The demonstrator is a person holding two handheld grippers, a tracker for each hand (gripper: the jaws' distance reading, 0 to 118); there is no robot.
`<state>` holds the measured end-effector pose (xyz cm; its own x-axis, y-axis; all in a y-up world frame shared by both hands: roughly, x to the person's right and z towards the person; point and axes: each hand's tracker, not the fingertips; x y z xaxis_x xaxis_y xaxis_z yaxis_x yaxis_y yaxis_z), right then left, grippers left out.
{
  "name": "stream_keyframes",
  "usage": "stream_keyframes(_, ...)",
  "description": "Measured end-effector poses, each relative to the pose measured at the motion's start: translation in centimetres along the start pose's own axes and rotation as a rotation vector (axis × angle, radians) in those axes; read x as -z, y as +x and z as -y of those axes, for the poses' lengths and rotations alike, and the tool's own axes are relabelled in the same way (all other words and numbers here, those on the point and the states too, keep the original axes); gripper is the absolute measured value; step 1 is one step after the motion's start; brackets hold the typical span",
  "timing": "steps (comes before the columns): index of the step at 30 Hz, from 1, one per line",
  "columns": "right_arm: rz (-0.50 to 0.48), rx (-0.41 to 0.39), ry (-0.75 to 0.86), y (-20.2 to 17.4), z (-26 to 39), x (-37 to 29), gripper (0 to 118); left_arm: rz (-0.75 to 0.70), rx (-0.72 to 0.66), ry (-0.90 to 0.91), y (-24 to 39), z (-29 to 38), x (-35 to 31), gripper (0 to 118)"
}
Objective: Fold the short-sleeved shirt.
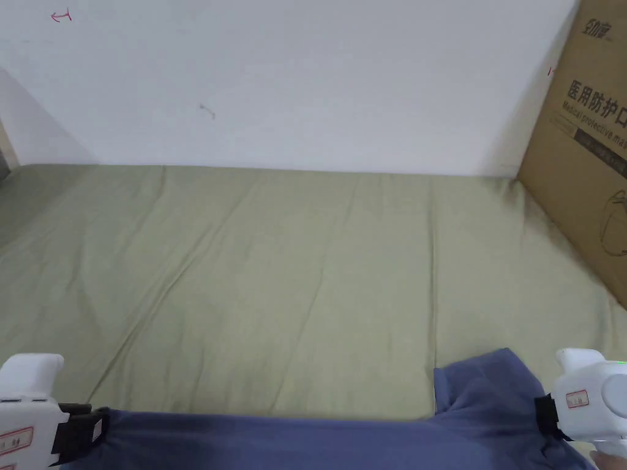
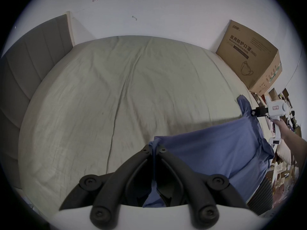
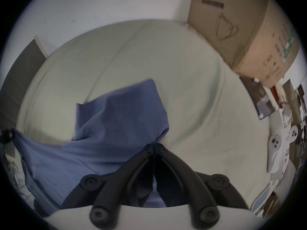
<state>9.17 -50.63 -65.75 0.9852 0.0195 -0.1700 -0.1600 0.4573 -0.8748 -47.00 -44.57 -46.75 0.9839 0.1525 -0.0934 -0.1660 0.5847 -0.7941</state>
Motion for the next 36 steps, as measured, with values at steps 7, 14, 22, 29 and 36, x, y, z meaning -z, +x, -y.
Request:
stream_keyframes(7, -0.073, 0.099, 0.23, 0.7, 0.2, -7.5, 0, -0.008, -0.026, 0.085, 0.0, -0.3, -2.1, 2)
stream_keyframes(14, -0.043, 0.084, 0.393, -0.3, 0.0, -13.8, 0, 0.007, -0.044, 0.232, 0.3, -2.0, -5.6, 2)
stream_keyframes(22, -0.093, 0.111, 0.346, 1.3, 6.2, -16.5, 0, 0.032, 0.001, 0.179, 0.2, 1.4, -7.5, 2)
stream_keyframes(29, -0.138, 0.14, 0.13, 3.2, 19.3, -18.1, 0, 0.088, -0.052, 0.017, -0.9, 11.2, -9.8, 2)
stream_keyframes(36, -0.144, 0.226, 0.048, 3.7, 25.5, -16.4, 0, 0.125, -0.103, -0.04, -1.4, 17.3, -10.1, 30)
